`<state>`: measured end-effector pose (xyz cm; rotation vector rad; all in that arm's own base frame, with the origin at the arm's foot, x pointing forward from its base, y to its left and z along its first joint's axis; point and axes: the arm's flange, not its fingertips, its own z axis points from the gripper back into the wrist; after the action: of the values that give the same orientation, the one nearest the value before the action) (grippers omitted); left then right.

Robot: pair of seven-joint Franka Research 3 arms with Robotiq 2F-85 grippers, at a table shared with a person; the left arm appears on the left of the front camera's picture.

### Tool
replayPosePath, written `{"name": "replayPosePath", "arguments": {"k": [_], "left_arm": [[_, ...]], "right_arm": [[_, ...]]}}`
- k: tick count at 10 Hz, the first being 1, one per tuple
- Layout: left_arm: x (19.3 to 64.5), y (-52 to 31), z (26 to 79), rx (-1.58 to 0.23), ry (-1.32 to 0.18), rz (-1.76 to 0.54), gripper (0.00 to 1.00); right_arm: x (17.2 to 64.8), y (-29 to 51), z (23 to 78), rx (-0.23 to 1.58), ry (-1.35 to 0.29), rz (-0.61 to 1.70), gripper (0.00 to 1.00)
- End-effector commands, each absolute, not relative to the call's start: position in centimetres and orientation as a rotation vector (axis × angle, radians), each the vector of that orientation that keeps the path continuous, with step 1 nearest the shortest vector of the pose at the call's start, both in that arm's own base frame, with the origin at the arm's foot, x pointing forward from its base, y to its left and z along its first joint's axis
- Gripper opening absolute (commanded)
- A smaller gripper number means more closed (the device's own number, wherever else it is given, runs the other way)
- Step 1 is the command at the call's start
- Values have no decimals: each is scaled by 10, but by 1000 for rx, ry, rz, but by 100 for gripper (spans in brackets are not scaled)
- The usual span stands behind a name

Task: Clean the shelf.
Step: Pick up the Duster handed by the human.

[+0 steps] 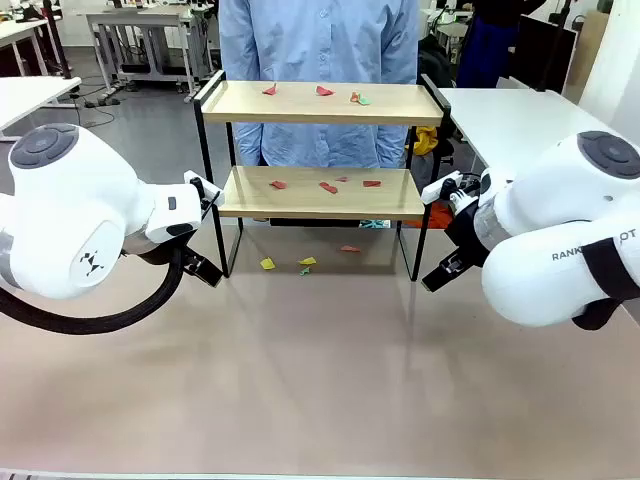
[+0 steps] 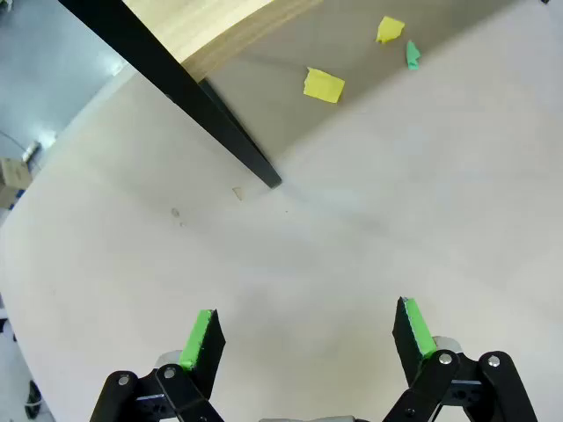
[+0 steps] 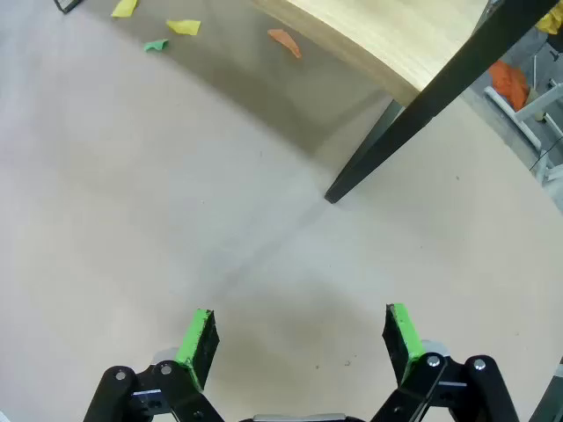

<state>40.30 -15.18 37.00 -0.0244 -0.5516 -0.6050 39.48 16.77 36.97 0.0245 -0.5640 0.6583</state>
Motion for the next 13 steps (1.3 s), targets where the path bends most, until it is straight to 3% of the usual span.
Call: {"name": "replayPosePath", "arguments": {"k": [1, 10, 13], "left_arm": [[403, -152, 370, -24, -552, -605, 100], [403, -152, 370, -25, -552, -605, 100], [408, -140, 460, -171, -584, -679, 100]], "right_arm": [[395, 168, 370, 25, -564, 658, 100], [395, 168, 369, 24, -563, 659, 100], [404, 151, 459, 22, -683, 619, 100]]}}
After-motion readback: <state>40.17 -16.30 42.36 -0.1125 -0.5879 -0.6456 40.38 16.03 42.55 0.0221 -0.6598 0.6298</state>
